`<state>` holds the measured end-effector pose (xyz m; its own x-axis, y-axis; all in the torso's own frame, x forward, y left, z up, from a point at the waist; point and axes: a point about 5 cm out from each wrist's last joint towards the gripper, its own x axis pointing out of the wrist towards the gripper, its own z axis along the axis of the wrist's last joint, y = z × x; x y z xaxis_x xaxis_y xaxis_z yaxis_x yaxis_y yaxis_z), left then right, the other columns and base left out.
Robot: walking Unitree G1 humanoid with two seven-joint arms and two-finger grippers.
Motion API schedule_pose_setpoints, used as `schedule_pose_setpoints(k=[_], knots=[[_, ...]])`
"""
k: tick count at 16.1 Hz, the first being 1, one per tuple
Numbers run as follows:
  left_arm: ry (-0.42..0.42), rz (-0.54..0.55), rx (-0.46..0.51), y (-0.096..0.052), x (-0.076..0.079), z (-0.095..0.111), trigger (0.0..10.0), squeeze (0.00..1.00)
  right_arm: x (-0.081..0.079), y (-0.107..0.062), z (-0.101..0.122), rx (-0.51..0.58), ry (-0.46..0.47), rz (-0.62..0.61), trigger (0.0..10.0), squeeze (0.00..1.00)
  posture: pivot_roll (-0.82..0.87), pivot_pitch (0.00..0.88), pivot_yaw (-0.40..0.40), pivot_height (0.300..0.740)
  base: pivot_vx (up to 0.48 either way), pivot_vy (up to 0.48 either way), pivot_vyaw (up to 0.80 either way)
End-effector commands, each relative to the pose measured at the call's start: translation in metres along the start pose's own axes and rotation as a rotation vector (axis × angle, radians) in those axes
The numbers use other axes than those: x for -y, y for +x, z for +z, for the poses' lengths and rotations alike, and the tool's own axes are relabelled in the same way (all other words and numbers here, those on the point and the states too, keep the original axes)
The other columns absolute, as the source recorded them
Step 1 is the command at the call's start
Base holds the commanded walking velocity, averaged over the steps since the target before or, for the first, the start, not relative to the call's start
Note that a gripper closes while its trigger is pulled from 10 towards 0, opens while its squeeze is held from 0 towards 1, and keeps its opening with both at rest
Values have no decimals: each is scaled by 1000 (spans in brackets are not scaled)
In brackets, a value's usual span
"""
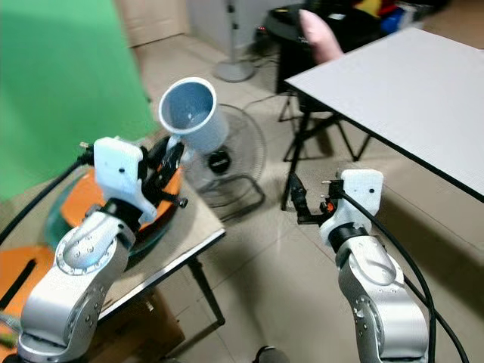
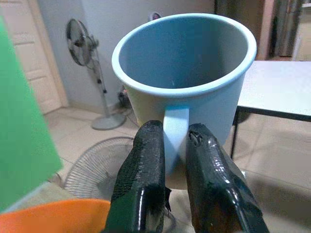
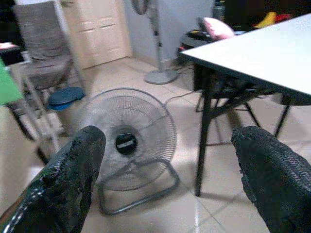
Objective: Setting the table
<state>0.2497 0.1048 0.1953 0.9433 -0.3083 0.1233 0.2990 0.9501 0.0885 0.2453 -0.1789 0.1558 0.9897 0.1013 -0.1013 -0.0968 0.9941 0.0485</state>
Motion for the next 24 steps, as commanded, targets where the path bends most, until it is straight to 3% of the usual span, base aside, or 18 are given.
schedule_pose_setpoints(k=[1, 5, 7, 11, 21, 22, 24], knots=[[36, 91, -2, -7, -12, 0, 9647, 0, -1, 2, 3, 4, -4, 11, 10000, 1000, -109, 0, 62, 740, 0, 0, -800], [147, 239, -4, -28, -33, 1, 10000, 0, -10, 7, 3, -15, 19, 60, 10000, 1000, -82, 0, 17, 740, 0, 0, -800], [165, 229, 1, -32, -35, 4, 10000, 0, -12, 10, 4, -8, 12, 79, 10000, 1000, -70, 0, 6, 740, 0, 0, -800], [174, 174, 45, -28, -34, 17, 10000, 0, -14, 10, 2, -9, 36, 76, 10000, 1000, -61, 0, 15, 740, 0, 0, -800], [123, 47, 36, -18, -16, 13, 10000, 0, -9, -3, -2, -3, 58, 10, 10000, 1000, -100, 0, 67, 740, 0, 0, -800], [119, 44, 36, -17, -16, 13, 10000, 0, -9, -3, -2, -4, 58, 9, 10000, 949, -101, 0, 68, 740, 0, 0, -800], [114, 40, 35, -16, -15, 13, 10000, 0, -8, -5, -1, -3, 60, 6, 10000, 667, -109, 0, 71, 740, 0, 0, -800]])
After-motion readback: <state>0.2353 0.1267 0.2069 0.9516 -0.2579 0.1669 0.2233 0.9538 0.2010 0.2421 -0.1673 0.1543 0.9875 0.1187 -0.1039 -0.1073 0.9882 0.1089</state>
